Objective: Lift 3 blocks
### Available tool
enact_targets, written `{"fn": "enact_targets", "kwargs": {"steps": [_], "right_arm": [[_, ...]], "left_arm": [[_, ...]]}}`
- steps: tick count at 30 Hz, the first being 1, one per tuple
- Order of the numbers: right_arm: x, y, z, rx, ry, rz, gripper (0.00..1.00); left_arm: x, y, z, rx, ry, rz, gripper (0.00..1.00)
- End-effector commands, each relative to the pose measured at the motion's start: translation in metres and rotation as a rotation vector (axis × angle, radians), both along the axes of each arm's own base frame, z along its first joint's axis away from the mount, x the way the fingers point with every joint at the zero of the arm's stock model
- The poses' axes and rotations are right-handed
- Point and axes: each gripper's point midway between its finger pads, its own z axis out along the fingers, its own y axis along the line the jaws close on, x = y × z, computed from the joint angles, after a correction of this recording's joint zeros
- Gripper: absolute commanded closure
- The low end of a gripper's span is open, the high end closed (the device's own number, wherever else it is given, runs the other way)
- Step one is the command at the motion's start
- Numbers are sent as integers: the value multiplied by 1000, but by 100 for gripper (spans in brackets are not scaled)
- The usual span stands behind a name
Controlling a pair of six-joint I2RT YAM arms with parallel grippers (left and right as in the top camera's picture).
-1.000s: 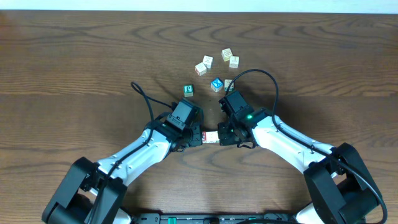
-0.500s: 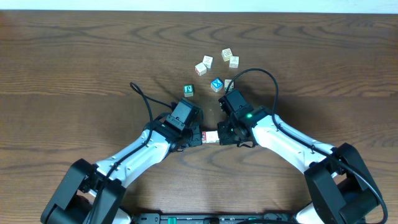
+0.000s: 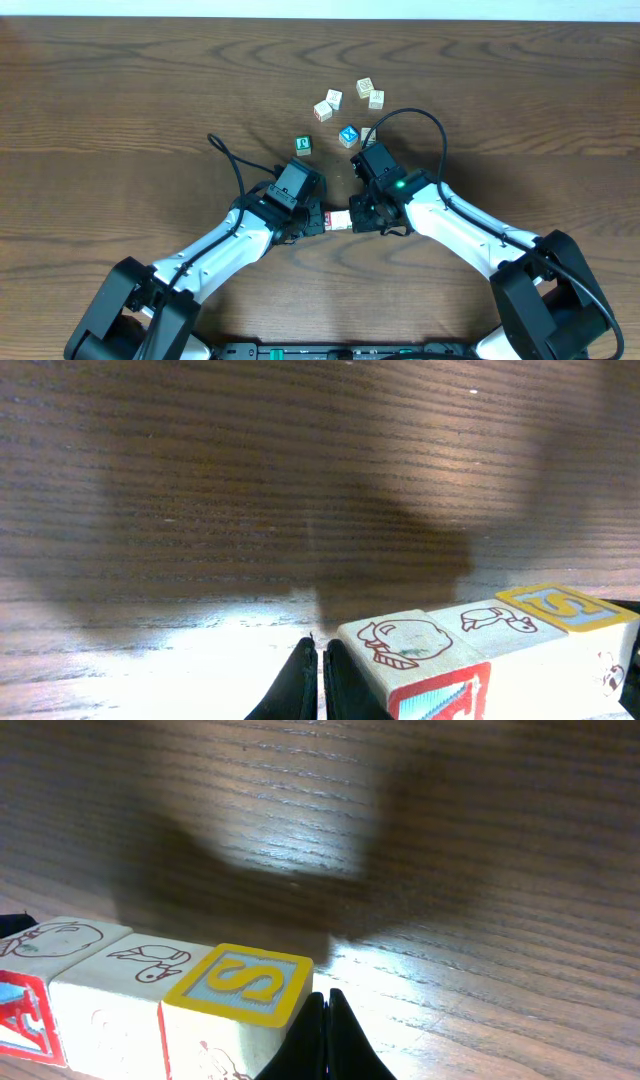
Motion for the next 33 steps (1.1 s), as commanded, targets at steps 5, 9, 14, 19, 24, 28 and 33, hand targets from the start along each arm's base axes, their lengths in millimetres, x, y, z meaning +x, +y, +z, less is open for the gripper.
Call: {"fn": "enact_targets", "kwargs": {"steps": [5,9,14,19,24,28,33], "right_arm": [[-28,68,43,265,37,182,99],[-26,66,49,264,11,186,99],[-25,65,51,260,3,184,99],[-25,65,51,259,4,184,99],[-26,65,51,258,6,184,99],[-26,65,51,258,6,183,99],[-26,65,51,259,6,183,99]], "left_arm": [[3,-54,52,-228,-41,-113,93],[3,-55,53,-230,-44,-114,93],[4,-55,61,-243,-64,-115,93],[4,-55,69,-254,-83,-117,93],[4,-55,70,-256,-84,-117,93],[4,-55,69,-255,-82,-117,93],[4,-56,71,-256,-85,-117,93]]}}
